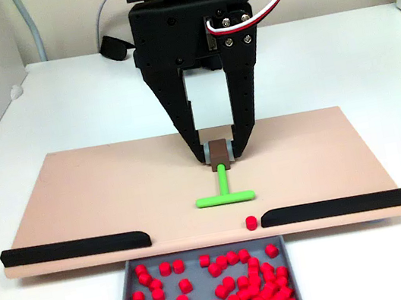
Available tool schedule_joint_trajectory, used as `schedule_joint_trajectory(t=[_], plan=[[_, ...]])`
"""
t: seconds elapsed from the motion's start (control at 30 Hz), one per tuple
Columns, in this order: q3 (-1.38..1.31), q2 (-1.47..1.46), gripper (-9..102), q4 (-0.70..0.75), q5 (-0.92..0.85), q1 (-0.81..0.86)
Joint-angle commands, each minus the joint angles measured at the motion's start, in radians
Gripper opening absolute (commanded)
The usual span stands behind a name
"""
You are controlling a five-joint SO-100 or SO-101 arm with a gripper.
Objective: Push granules from bottom to the grey container
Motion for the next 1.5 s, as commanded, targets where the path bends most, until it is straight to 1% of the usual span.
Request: schedule_joint_trajectory(t=[0.0, 0.93, 1.47], plan=[[0.008, -0.055, 0, -0.006, 0.011, -0.003], [0.006, -0.049, 0, 0.020, 0.020, -0.025], [-0.048, -0.098, 0, 0.038, 0.044, -0.023]])
